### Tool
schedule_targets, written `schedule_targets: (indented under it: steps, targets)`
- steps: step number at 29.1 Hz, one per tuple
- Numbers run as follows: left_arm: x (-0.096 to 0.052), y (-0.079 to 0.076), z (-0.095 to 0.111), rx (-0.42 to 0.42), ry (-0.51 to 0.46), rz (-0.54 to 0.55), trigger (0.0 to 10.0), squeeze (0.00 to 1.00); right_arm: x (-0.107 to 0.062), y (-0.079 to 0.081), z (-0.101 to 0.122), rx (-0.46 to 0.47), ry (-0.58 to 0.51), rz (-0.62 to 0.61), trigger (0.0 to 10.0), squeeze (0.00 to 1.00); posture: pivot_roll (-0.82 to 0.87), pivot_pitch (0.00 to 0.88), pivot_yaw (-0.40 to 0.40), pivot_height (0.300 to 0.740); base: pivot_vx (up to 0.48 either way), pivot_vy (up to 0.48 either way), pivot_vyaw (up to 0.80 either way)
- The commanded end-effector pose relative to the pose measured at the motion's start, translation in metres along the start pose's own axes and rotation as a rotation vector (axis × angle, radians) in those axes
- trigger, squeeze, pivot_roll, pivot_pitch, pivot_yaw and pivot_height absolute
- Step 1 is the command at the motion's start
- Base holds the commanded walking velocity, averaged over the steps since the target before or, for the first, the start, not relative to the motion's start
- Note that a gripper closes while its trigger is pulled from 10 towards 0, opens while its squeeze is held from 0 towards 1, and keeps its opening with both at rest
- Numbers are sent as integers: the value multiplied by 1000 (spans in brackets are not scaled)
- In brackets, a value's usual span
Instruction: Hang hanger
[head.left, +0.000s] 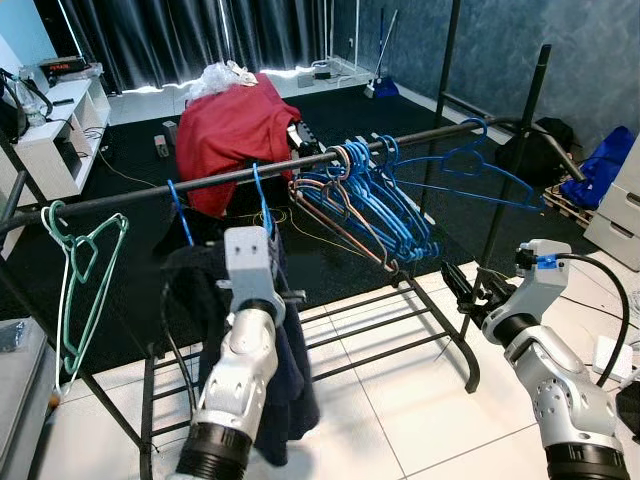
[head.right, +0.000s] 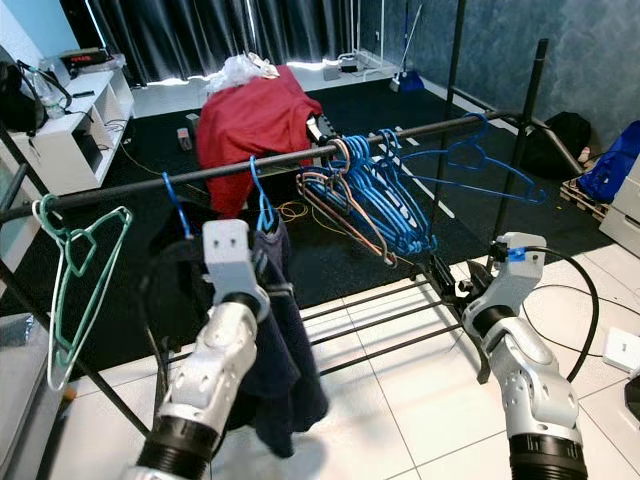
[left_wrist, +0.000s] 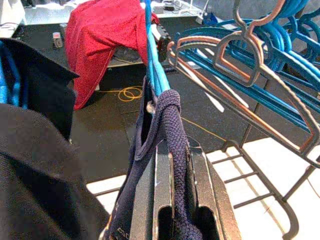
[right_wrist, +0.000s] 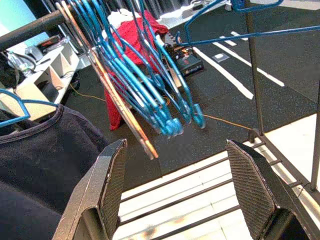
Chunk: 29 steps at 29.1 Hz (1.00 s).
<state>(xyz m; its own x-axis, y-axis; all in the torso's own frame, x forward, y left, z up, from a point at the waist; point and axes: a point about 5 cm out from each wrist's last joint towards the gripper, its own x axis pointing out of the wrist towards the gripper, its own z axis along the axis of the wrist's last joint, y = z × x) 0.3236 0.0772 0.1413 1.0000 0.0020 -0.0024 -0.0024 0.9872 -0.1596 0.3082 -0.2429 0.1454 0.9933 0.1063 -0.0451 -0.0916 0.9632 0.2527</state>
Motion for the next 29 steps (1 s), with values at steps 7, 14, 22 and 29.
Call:
schedule_targets:
  steps: [7,14,22,29]
  targets:
    - [-20,-14,-36,111,169,-207,10000,906,2,3,-3,2,13,6,10000,0,-127,0,68,735,0,0,0]
    - [-31,-18,-40,99,225,-334,10000,1000,3,2,-3,0,16,6,10000,0,-127,0,63,735,0,0,0]
    - [-32,-14,-6,60,124,-468,10000,1000,4,1,-2,1,15,6,10000,0,-127,0,62,735,0,0,0]
    - [-7,34,9,102,105,-47,10000,0,5,1,-1,2,14,6,10000,0,-118,0,58,735,0,0,0]
